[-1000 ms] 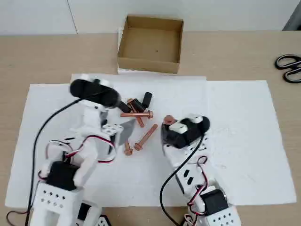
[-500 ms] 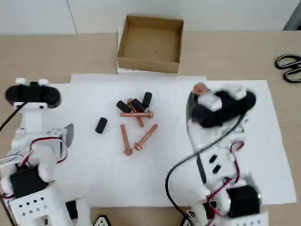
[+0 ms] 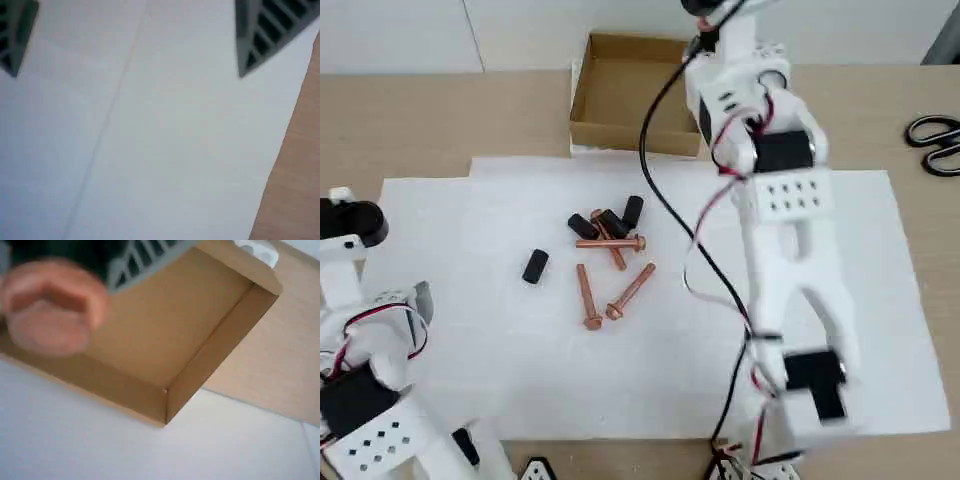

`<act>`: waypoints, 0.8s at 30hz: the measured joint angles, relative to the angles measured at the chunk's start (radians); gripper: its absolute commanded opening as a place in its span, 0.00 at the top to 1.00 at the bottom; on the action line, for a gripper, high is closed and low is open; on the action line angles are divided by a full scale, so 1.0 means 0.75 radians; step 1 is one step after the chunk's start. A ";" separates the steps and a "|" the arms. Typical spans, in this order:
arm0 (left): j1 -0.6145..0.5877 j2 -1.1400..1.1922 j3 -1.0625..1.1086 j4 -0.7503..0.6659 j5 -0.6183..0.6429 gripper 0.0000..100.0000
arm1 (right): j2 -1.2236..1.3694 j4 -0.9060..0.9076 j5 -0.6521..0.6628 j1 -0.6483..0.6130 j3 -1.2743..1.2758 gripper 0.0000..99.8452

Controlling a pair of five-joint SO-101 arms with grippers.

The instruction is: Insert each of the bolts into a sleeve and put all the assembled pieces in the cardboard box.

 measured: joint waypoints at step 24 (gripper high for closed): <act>-0.004 0.000 0.000 0.068 0.000 0.74 | 1.465 -0.096 0.000 0.000 -1.236 0.95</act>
